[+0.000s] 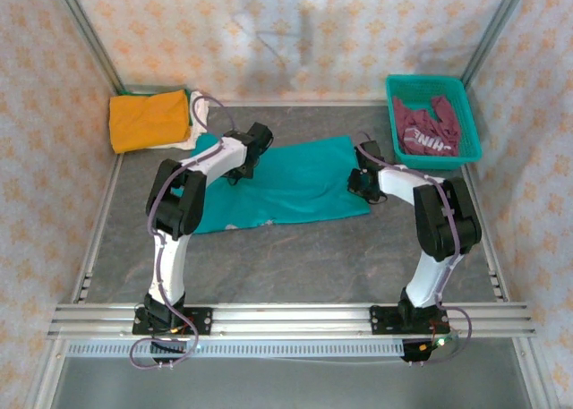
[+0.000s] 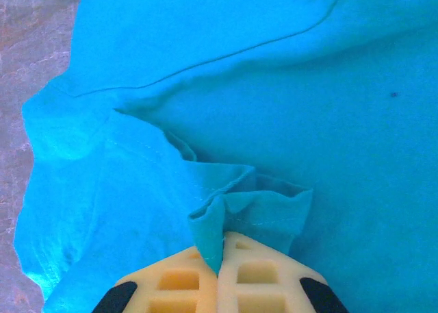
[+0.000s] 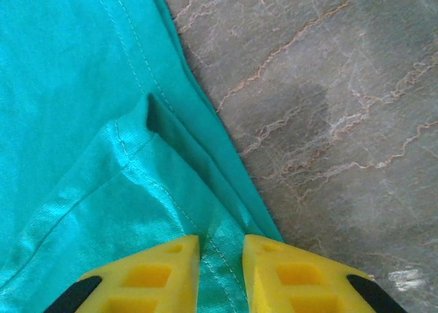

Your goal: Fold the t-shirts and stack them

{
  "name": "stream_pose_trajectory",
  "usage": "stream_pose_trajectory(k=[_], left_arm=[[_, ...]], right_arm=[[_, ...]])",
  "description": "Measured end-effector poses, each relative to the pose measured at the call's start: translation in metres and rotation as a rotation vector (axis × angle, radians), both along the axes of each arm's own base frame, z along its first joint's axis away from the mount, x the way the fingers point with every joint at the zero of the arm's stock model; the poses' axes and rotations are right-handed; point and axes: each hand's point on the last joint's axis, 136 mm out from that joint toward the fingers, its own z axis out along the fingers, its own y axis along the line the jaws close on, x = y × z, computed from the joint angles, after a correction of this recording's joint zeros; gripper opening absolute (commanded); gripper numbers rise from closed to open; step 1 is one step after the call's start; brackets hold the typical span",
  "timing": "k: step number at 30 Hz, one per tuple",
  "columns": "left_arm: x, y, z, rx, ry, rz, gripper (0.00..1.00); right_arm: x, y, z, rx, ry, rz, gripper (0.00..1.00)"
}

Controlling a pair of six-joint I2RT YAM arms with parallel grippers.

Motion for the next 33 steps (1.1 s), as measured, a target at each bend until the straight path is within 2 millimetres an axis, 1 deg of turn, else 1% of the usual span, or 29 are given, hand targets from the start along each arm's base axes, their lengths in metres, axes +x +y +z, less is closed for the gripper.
stream_pose_trajectory(k=[7,9,10,13,14,20,21,24,25,26,28,29,31,32,33], left_arm=[[-0.001,0.019,0.001,0.050,0.048,0.034,0.00],[0.001,0.021,0.004,0.060,0.047,0.038,0.02],[0.001,0.022,0.006,0.066,0.049,0.038,0.06],[0.002,0.021,0.008,0.068,0.056,0.032,0.32],[0.002,0.021,0.008,0.069,0.058,0.030,0.37],[0.000,0.019,0.010,0.071,0.061,0.017,0.46],[-0.003,0.019,0.011,0.070,0.058,0.015,0.47],[-0.022,0.023,0.025,0.058,0.035,0.011,0.47],[-0.033,0.026,0.035,0.043,0.019,0.014,0.50],[-0.042,0.029,0.046,0.021,-0.004,0.020,0.57],[-0.054,0.038,0.067,-0.022,-0.071,0.051,0.58],[-0.059,0.044,0.075,-0.055,-0.114,0.071,0.58],[-0.070,0.060,0.079,-0.104,-0.160,0.124,0.58],[-0.074,0.068,0.075,-0.122,-0.161,0.148,0.58],[-0.079,0.077,0.066,-0.136,-0.146,0.178,0.58]], right_arm=[[0.001,-0.001,0.000,0.017,0.002,-0.040,0.21],[0.001,-0.002,0.000,0.022,0.003,-0.053,0.21],[0.001,-0.002,0.000,0.025,0.004,-0.058,0.21],[0.001,-0.002,0.000,0.029,0.005,-0.069,0.21],[0.001,-0.002,0.000,0.029,0.005,-0.070,0.21],[0.001,-0.002,0.001,0.029,0.007,-0.070,0.24],[0.001,-0.002,0.002,0.028,0.009,-0.068,0.25],[-0.005,-0.003,0.005,0.020,0.026,-0.061,0.26],[-0.007,-0.002,0.007,0.016,0.031,-0.054,0.27],[-0.009,-0.002,0.010,0.013,0.032,-0.047,0.27],[-0.010,0.004,0.019,0.010,0.026,-0.024,0.27],[-0.010,0.008,0.023,0.008,0.020,-0.008,0.26],[-0.010,0.022,0.029,0.009,0.005,0.032,0.22],[-0.010,0.027,0.031,0.011,0.000,0.048,0.22],[-0.011,0.033,0.032,0.014,-0.002,0.063,0.22]])
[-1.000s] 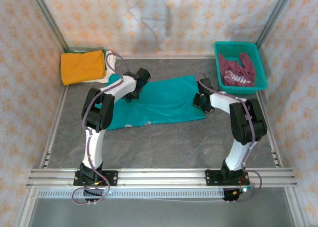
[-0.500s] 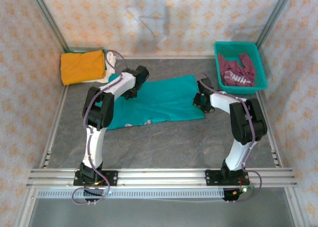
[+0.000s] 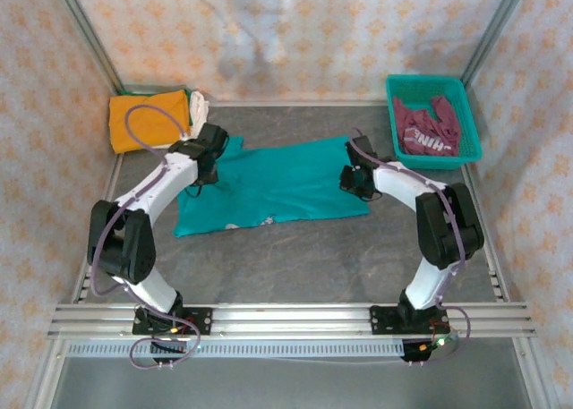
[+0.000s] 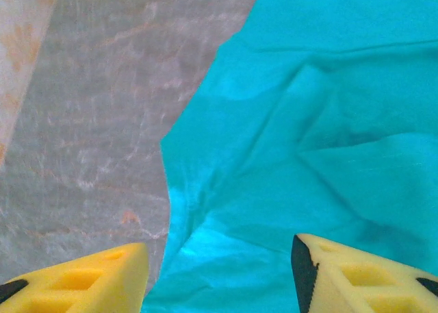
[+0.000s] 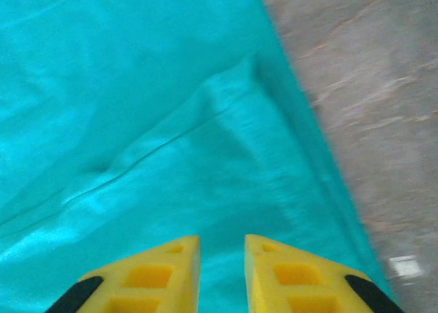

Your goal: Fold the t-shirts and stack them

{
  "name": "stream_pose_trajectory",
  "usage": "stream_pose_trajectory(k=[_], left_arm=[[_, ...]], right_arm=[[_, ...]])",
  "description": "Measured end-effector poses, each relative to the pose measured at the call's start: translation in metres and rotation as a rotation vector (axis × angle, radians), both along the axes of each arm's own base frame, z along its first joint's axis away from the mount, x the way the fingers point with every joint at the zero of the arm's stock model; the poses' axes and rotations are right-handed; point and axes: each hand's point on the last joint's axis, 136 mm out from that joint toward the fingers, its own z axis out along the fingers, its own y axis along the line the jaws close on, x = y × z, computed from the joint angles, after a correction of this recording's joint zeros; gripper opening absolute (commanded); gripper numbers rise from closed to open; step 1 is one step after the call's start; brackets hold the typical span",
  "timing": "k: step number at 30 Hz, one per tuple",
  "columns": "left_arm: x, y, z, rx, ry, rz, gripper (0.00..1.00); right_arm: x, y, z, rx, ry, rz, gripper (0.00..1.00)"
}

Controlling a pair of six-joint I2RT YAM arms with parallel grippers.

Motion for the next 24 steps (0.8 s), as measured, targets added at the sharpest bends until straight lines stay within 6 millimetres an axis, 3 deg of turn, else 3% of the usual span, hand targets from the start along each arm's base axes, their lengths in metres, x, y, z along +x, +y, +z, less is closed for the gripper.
stream_pose_trajectory(k=[3,6,15,20,24], left_arm=[[-0.009,0.011,-0.037,-0.032,0.068,0.045,0.58],[-0.024,0.008,-0.070,-0.063,0.150,0.046,0.58],[-0.017,-0.003,-0.089,-0.146,0.141,0.076,0.55],[-0.029,0.010,-0.102,-0.177,0.153,0.153,0.52],[-0.040,0.011,-0.102,-0.192,0.136,0.173,0.51]], right_arm=[[-0.001,0.010,-0.001,0.007,0.006,0.023,0.22],[-0.002,0.008,-0.006,0.002,0.018,0.019,0.21],[-0.003,-0.003,-0.034,-0.010,0.082,-0.027,0.16],[-0.002,-0.012,-0.035,0.025,0.056,-0.079,0.16],[-0.016,-0.020,-0.037,0.054,0.038,-0.123,0.16]])
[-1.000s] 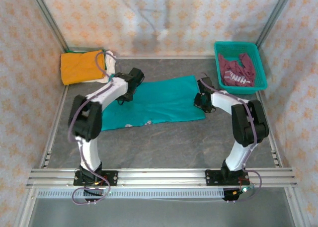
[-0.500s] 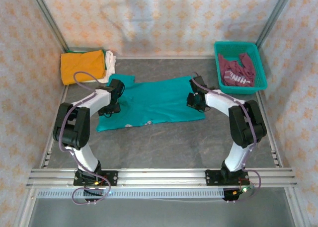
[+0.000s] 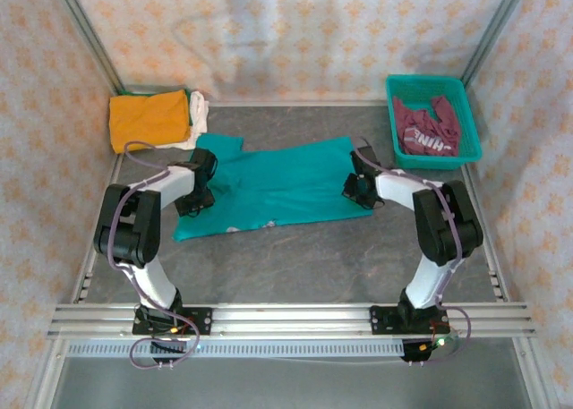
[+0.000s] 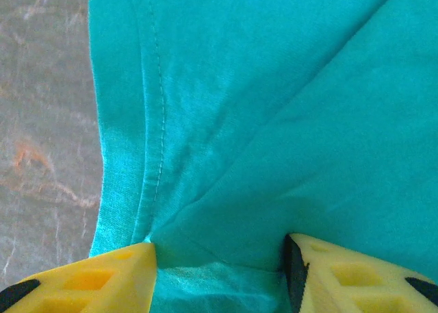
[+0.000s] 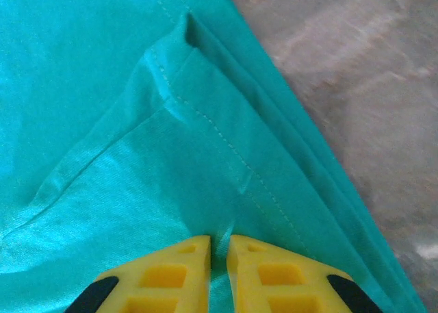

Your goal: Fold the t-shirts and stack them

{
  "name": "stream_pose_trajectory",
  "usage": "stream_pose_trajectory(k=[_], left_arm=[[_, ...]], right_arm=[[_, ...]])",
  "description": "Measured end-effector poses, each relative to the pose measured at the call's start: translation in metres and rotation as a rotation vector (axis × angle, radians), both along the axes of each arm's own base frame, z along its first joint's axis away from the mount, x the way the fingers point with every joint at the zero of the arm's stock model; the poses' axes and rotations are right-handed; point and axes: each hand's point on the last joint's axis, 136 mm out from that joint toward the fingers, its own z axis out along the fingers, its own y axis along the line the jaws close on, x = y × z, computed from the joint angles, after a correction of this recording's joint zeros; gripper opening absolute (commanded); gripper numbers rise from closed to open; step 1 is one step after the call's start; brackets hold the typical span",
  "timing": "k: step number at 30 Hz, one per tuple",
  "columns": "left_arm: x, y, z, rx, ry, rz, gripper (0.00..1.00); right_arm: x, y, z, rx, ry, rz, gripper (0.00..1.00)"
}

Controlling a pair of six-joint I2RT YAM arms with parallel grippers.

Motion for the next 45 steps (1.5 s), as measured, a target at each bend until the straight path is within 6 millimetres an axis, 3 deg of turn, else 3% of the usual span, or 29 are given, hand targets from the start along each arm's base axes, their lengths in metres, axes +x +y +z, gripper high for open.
stream_pose_trajectory(k=[6,11,14,17,20,22,25,28,31,35,45], left_arm=[[-0.013,0.000,0.001,-0.012,0.002,0.002,0.51],[-0.013,-0.002,0.009,-0.027,-0.022,-0.009,0.51],[-0.008,-0.001,0.025,-0.027,-0.059,-0.028,0.51],[0.009,-0.006,0.054,-0.040,-0.150,-0.071,0.52],[0.029,-0.017,0.076,-0.055,-0.207,-0.132,0.52],[0.046,-0.040,0.087,-0.055,-0.232,-0.216,0.53],[0.056,-0.074,0.082,-0.072,-0.218,-0.304,0.57],[0.055,-0.086,0.063,-0.077,-0.168,-0.334,0.56],[0.055,-0.086,0.049,-0.073,-0.132,-0.331,0.51],[0.060,-0.087,0.041,-0.079,-0.121,-0.325,0.28],[0.097,-0.122,0.058,-0.083,-0.204,-0.402,0.00]], right_arm=[[-0.032,-0.007,-0.001,0.053,-0.005,-0.065,0.15],[-0.038,-0.007,0.001,0.076,-0.004,-0.091,0.20],[-0.039,-0.006,0.006,0.071,-0.006,-0.086,0.23],[-0.037,0.000,0.020,0.070,-0.040,-0.068,0.25],[-0.028,0.006,0.038,0.075,-0.090,-0.042,0.26],[-0.019,0.008,0.047,0.078,-0.118,-0.034,0.29],[-0.012,0.012,0.057,0.082,-0.146,-0.022,0.31],[-0.010,0.015,0.059,0.081,-0.153,-0.009,0.31],[-0.010,0.016,0.056,0.078,-0.147,-0.001,0.32],[-0.010,0.016,0.055,0.075,-0.146,0.000,0.33],[-0.008,0.017,0.056,0.074,-0.152,0.006,0.36]])
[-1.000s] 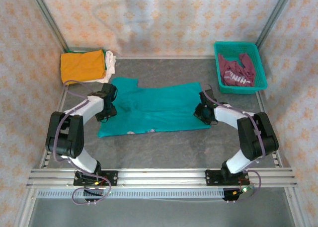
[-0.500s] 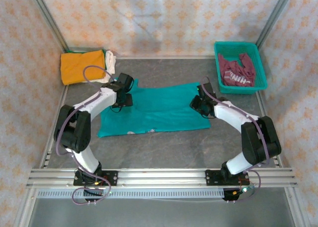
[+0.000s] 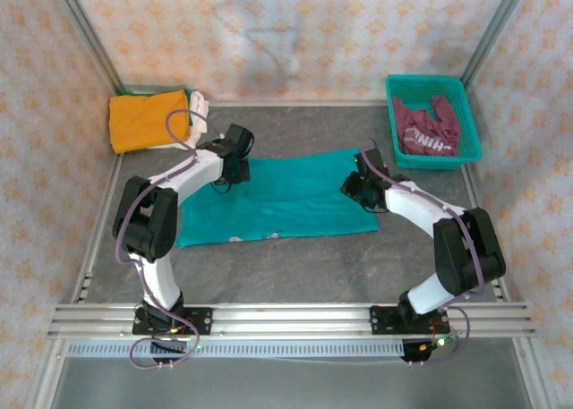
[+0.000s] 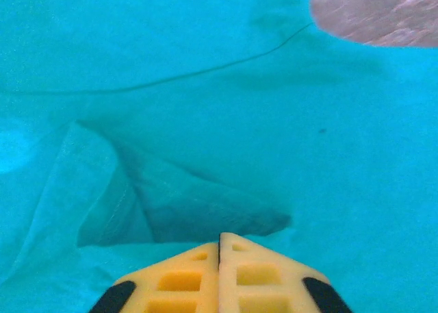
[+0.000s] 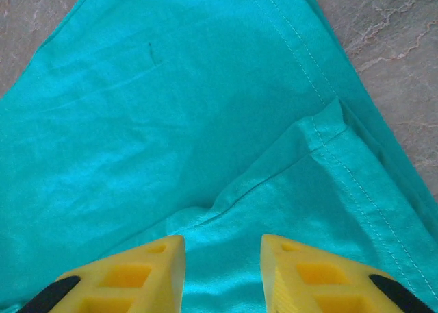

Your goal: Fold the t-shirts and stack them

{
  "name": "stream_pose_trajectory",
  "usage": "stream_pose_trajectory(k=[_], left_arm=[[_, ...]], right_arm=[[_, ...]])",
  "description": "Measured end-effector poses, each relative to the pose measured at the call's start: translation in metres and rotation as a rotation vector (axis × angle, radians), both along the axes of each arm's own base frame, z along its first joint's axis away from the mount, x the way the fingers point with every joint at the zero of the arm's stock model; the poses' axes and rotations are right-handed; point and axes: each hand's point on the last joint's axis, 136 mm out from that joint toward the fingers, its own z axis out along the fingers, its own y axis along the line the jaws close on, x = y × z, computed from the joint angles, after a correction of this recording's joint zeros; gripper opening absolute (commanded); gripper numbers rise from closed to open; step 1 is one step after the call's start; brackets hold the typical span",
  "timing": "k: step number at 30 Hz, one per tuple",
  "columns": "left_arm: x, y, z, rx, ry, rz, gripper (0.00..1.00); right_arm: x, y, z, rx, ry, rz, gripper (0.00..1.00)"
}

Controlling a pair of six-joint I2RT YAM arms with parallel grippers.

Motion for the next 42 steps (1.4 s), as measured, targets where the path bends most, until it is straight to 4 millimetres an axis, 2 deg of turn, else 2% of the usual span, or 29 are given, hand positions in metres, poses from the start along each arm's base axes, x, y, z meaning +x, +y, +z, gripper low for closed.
stream_pose_trajectory(k=[2,3,5,6,8,16,20,22,25,27,28,30,33,38,42], left_arm=[[0.008,-0.011,0.005,-0.012,-0.021,-0.014,0.03],[0.012,-0.019,0.008,-0.017,-0.032,-0.026,0.17],[0.016,-0.029,0.013,-0.026,-0.048,-0.036,0.38],[0.015,-0.034,0.015,-0.033,-0.053,-0.035,0.45],[0.015,-0.035,0.016,-0.036,-0.058,-0.014,0.51],[-0.004,-0.014,-0.001,0.005,-0.028,0.107,0.51],[-0.007,-0.010,-0.004,0.010,-0.024,0.137,0.36],[-0.006,-0.009,-0.004,0.009,-0.027,0.147,0.21],[-0.005,-0.008,-0.003,0.014,-0.035,0.156,0.17],[-0.005,-0.008,-0.003,0.017,-0.036,0.155,0.17],[-0.005,-0.009,-0.003,0.018,-0.036,0.153,0.20],[-0.005,-0.012,-0.004,0.018,-0.036,0.151,0.41],[-0.006,-0.014,-0.004,0.020,-0.042,0.157,0.45],[-0.013,-0.008,-0.010,0.053,-0.037,0.177,0.46],[-0.020,-0.002,-0.017,0.075,-0.022,0.188,0.39]], right_arm=[[0.000,0.000,0.000,0.000,0.000,0.000,0.36],[0.000,0.000,0.000,0.000,0.000,0.000,0.37],[0.000,0.000,0.000,0.000,0.000,0.000,0.37],[0.000,0.000,0.000,0.000,0.000,0.000,0.38],[0.000,0.000,0.000,-0.002,-0.001,0.003,0.38],[0.000,-0.001,0.000,-0.011,-0.003,0.010,0.40],[0.000,-0.001,0.000,-0.011,-0.004,0.011,0.40],[0.000,-0.001,0.000,-0.011,-0.004,0.011,0.40],[0.000,-0.001,0.000,-0.011,-0.004,0.011,0.40],[0.000,-0.001,0.000,-0.011,-0.004,0.011,0.41],[0.000,-0.001,0.000,-0.011,-0.004,0.011,0.41],[0.001,0.000,0.000,-0.011,-0.005,0.011,0.41],[0.004,0.001,0.004,-0.009,-0.014,0.013,0.42],[0.006,0.002,0.006,-0.010,-0.019,0.016,0.42],[0.006,0.002,0.003,-0.014,-0.012,0.020,0.42]])
